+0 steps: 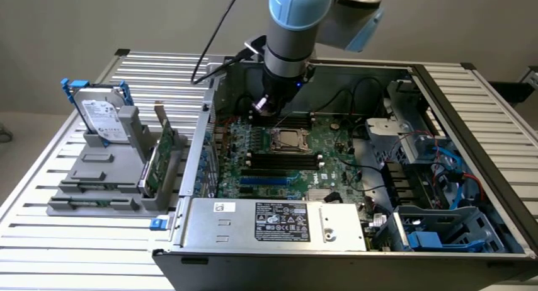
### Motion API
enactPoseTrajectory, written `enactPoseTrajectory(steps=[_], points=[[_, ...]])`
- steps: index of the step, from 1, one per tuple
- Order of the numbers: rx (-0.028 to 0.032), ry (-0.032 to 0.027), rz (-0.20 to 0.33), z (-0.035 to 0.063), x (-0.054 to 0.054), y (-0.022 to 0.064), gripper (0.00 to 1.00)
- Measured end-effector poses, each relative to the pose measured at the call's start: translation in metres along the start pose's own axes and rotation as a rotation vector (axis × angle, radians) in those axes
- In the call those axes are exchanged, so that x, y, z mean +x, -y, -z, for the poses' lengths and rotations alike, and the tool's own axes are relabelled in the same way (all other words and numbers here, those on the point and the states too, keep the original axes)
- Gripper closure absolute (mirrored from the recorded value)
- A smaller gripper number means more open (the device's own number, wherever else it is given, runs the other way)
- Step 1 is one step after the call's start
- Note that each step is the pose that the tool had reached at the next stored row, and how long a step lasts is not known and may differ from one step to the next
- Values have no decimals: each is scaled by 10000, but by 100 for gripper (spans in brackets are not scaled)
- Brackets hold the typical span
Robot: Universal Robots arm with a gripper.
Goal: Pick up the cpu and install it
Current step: 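Install the first cpu locking lever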
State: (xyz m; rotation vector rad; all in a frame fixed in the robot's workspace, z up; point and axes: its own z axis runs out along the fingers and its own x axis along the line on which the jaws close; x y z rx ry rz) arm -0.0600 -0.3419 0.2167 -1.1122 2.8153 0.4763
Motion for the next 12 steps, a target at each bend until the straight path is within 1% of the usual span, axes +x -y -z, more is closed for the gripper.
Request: enactPoseTrajectory(steps=[1, 3, 6, 7, 8, 9, 11, 12], points=[[8, 13, -51, 0, 1, -1, 89], [4, 10, -113, 0, 4, -3, 89], [-40, -51, -179, 0, 7, -7, 89], [-37, -82, -196, 0, 8, -7, 89], [-6, -127, -211, 0, 10, -8, 89], [70, -199, -229, 0, 11, -9, 89], [253, -351, -271, 0, 13, -11, 89], [308, -391, -297, -1, 15, -13, 89]])
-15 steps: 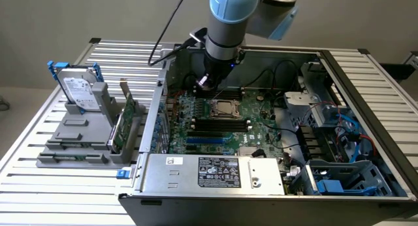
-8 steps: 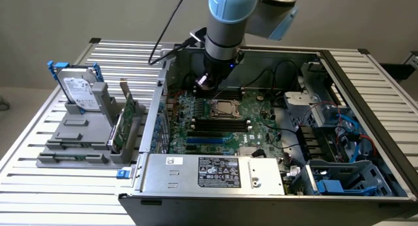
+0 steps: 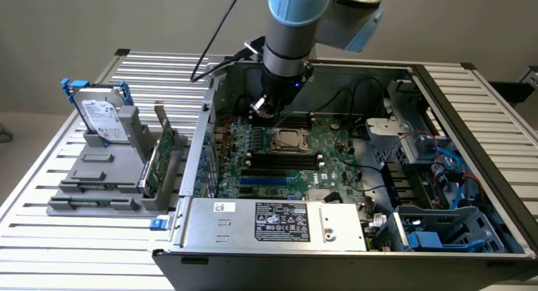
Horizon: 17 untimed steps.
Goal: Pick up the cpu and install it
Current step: 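Install the first cpu locking lever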
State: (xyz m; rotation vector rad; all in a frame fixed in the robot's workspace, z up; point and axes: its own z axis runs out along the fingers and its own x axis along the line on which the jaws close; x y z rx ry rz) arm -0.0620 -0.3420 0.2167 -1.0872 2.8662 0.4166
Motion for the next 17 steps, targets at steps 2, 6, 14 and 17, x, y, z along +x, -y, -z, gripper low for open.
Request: enactPoseTrajectory(steps=[2, 6, 14, 17], points=[[17, 2, -45, -2, 9, -7, 89], [45, 46, -230, -10, 18, -8, 89], [218, 335, -1430, -21, 20, -6, 89], [293, 460, -1952, -25, 21, -5, 89]])
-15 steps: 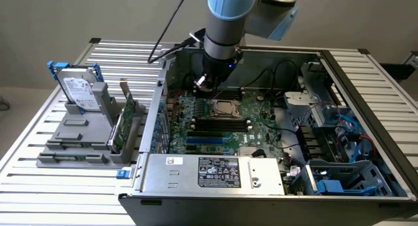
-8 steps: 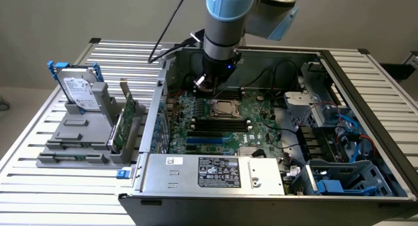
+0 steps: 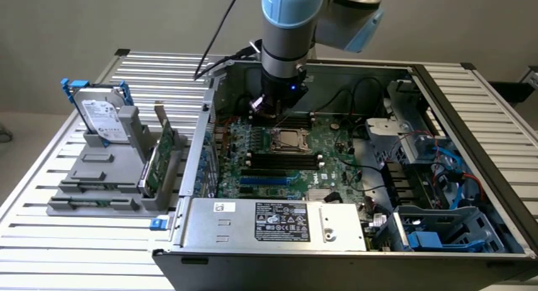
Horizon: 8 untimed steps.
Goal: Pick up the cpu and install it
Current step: 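Install the first cpu locking lever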
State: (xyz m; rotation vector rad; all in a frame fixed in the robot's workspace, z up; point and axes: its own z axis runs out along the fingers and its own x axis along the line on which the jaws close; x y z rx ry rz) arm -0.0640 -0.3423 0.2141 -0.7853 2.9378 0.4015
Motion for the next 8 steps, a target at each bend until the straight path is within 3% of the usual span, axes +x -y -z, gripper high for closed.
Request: enactPoseTrajectory(steps=[6, 8], points=[[147, 247, -1028, -7, 1, 2, 89], [243, 407, -1696, -13, 2, 3, 89]])
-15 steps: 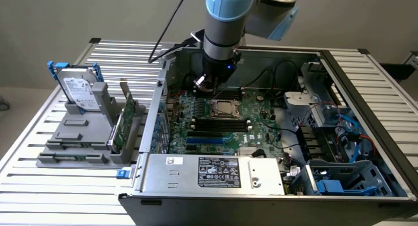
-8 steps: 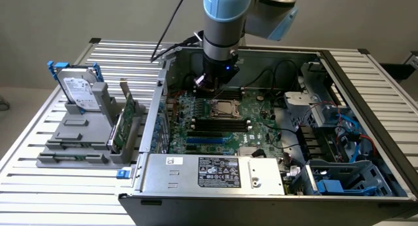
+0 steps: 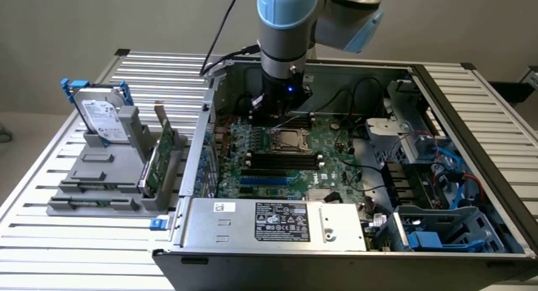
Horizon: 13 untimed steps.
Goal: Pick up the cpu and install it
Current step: 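Install the first cpu locking lever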
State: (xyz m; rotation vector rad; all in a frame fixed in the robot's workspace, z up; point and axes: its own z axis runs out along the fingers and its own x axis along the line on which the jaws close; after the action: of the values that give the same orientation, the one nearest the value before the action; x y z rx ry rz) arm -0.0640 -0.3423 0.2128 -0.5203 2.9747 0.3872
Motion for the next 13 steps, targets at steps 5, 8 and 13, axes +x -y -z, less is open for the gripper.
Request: enactPoseTrajectory(steps=[5, 8, 13], points=[[73, 125, -513, -10, 0, -2, 89], [89, 150, -621, -13, -1, -5, 89], [115, 194, -807, -19, -2, -9, 89]])
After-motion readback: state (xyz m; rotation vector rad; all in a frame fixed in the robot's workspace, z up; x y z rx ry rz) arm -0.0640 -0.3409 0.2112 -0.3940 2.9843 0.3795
